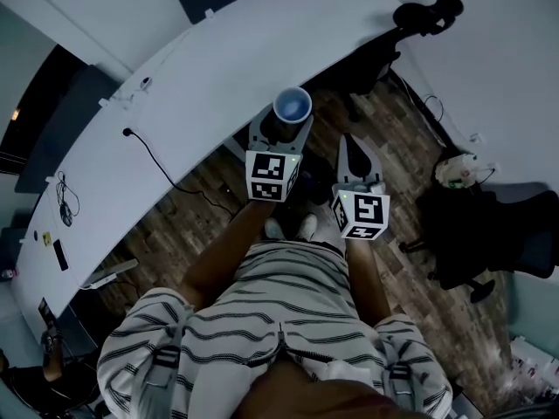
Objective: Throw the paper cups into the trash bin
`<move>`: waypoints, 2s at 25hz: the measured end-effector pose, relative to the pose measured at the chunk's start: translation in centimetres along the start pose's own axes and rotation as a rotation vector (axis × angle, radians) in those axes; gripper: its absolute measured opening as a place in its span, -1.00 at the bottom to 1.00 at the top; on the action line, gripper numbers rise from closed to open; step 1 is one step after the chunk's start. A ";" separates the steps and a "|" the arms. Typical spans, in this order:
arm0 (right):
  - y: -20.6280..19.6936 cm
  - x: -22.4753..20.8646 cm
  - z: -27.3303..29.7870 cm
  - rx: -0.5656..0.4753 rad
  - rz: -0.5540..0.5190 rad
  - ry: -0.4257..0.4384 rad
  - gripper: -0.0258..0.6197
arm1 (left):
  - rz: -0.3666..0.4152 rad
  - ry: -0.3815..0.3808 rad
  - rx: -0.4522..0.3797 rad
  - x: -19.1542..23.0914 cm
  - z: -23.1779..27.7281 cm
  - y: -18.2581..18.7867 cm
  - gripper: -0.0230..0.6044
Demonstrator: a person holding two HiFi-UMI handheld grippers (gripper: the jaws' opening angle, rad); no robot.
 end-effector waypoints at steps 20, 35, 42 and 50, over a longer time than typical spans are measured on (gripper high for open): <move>-0.2 -3.0 -4.3 -0.021 0.034 -0.140 -0.89 | 0.017 -0.179 0.037 -6.4 -0.6 -1.3 0.03; -3.8 -4.4 -7.3 0.046 0.114 -0.203 -0.89 | 0.033 -0.256 0.191 -10.0 -0.7 -5.9 0.03; -6.2 -5.1 -7.8 0.088 0.162 -0.224 -0.89 | 0.005 -0.278 0.274 -11.0 -0.8 -8.8 0.03; -9.3 -5.6 -8.0 0.142 0.199 -0.225 -0.89 | -0.021 -0.278 0.377 -11.6 -0.8 -12.5 0.03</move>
Point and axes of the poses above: the fingertips, and each gripper's own axes: z forward along the fingers, x to its left, y out of its top, the point moved 7 cm from there along -z, backward along the fingers, and after that the axes turned 12 degrees about y, right-handed, at the moved point
